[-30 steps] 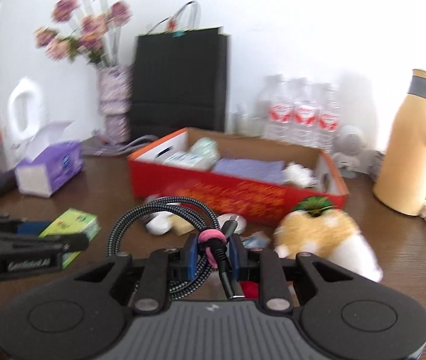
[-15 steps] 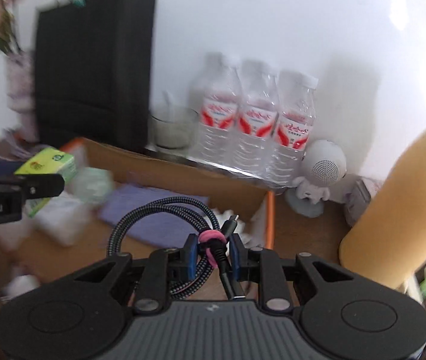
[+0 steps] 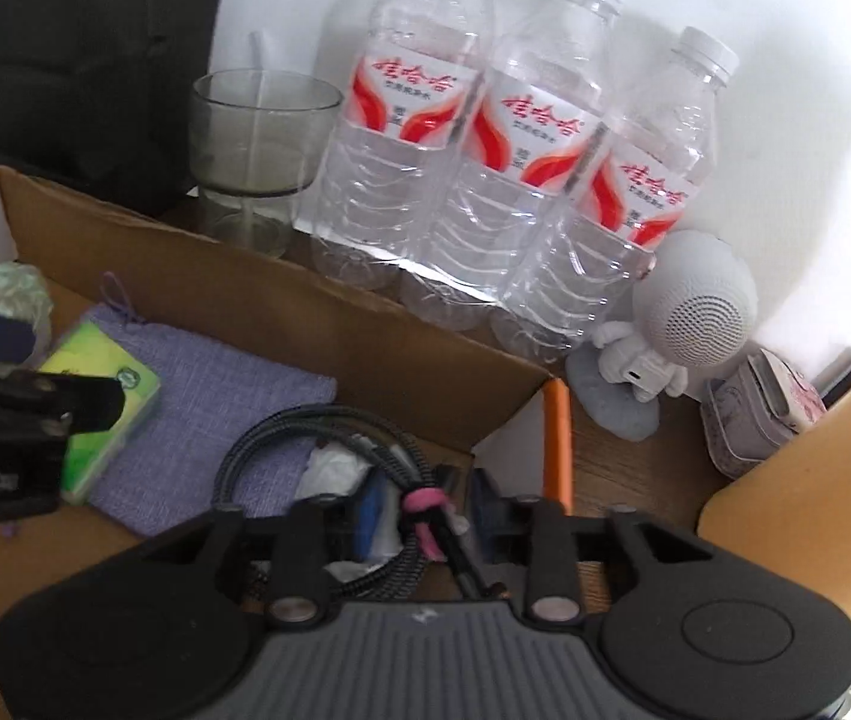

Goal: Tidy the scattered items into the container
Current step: 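Drop the green tissue pack into the box with the left tool while the right drops the cable, then withdraw both tools from the box toward the small white lids, then grasp a small white lid with the right tool while the left grasps a clear packet, then carry the lid into the box with the right tool while the left carries the packet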

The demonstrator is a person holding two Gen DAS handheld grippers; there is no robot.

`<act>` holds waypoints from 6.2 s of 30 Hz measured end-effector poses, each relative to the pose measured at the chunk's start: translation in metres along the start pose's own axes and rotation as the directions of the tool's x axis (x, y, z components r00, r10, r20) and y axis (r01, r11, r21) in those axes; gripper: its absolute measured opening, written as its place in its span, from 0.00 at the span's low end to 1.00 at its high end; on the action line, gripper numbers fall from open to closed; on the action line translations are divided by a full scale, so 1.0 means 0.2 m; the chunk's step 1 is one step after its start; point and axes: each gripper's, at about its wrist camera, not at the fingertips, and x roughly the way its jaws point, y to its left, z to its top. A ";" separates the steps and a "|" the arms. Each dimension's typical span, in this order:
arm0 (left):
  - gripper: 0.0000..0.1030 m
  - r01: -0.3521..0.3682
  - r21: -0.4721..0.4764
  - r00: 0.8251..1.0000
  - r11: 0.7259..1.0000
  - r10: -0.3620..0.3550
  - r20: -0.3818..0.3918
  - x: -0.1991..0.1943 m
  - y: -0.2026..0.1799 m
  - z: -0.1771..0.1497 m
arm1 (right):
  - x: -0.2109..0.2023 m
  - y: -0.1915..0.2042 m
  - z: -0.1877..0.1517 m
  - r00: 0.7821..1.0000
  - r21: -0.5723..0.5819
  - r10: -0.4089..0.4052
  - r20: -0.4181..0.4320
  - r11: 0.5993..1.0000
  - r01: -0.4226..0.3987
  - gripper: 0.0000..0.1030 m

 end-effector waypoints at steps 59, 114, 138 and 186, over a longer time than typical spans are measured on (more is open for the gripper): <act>1.00 -0.214 0.069 0.906 0.974 0.172 0.388 -1.09 0.06 -1.50 | -1.12 0.34 -1.46 0.878 0.219 0.181 0.442 0.928 -0.302 0.91; 0.51 -0.106 0.008 0.983 0.994 0.103 0.149 -0.64 0.18 -1.05 | -0.98 0.41 -1.01 0.794 0.037 0.404 0.454 0.882 -0.470 0.20; 0.21 -0.163 -0.039 0.880 0.986 0.163 0.447 -1.30 -0.01 -1.53 | -1.33 0.56 -1.36 0.810 -0.049 0.239 0.535 0.966 -0.253 0.20; 0.22 -0.020 0.146 0.996 0.989 0.033 -0.086 -0.10 0.02 -0.06 | -0.06 -0.01 0.00 0.963 -0.008 0.230 -0.140 0.972 -0.233 0.20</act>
